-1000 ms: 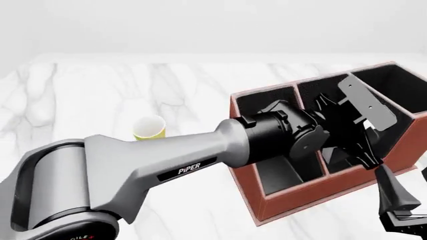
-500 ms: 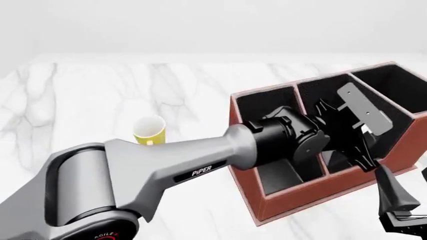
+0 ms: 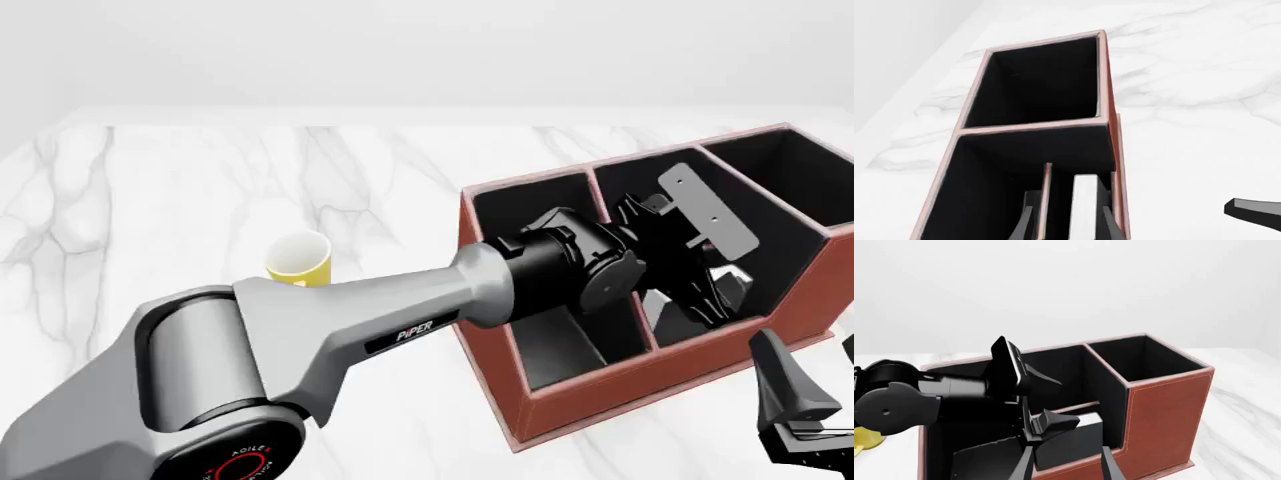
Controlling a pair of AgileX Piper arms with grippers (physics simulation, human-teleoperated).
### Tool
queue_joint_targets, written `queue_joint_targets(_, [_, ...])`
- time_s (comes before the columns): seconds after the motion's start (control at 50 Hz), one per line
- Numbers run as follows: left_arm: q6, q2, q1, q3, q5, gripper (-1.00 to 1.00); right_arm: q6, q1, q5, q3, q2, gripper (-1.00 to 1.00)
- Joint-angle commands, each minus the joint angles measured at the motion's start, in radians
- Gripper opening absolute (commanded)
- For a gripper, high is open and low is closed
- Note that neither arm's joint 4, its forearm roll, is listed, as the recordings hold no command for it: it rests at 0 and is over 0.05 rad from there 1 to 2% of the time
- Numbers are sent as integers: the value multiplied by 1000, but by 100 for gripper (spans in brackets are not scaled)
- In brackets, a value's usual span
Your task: Pick up the book and place it in the back compartment of the caddy.
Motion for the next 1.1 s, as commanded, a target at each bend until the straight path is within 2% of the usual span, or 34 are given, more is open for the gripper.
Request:
queue_joint_targets(0.02, [-3, -16, 10, -5, 8, 100, 0, 0, 3, 0, -4, 100])
queue_joint_targets(0.14, [0, -44, 10, -4, 18, 100, -1, 0, 6, 0, -8, 100])
queue_joint_targets(0.38, [29, -184, 5, 105, 11, 100, -5, 0, 13, 0, -16, 100])
queue_joint_targets(0.46, [54, -277, 10, 170, 24, 100, -5, -1, 12, 0, -15, 100])
queue_joint_targets(0.62, [117, -388, 64, 235, 38, 100, -6, 0, 11, 0, -14, 100])
queue_joint_targets(0.66, [151, -425, 85, 272, 13, 100, -5, 0, 7, 0, -9, 100])
queue_joint_targets(0.74, [125, -528, 127, 352, -32, 100, -5, 2, 4, 0, -6, 100])
queue_joint_targets(0.82, [140, -575, 187, 412, -85, 100, -6, 3, 10, 0, -13, 100])
queue_joint_targets(0.84, [156, -599, 221, 461, -112, 100, -5, 3, 14, -1, -17, 100])
queue_joint_targets(0.86, [156, -600, 221, 463, -113, 100, -5, 3, 14, -1, -17, 100])
queue_joint_targets(0.96, [127, -704, 301, 619, -209, 100, -1, 3, 16, -1, -17, 100])
queue_joint_targets(1.0, [175, -733, 324, 696, -251, 100, -2, 2, 14, 0, -14, 100])
queue_joint_targets(1.02, [147, -760, 344, 731, -265, 100, -4, 3, 11, 0, -12, 100])
queue_joint_targets(1.06, [145, -811, 367, 802, -300, 100, -8, 3, 9, 0, -10, 100])
queue_joint_targets(1.1, [132, -825, 394, 826, -309, 100, -9, 2, 12, 0, -13, 100])
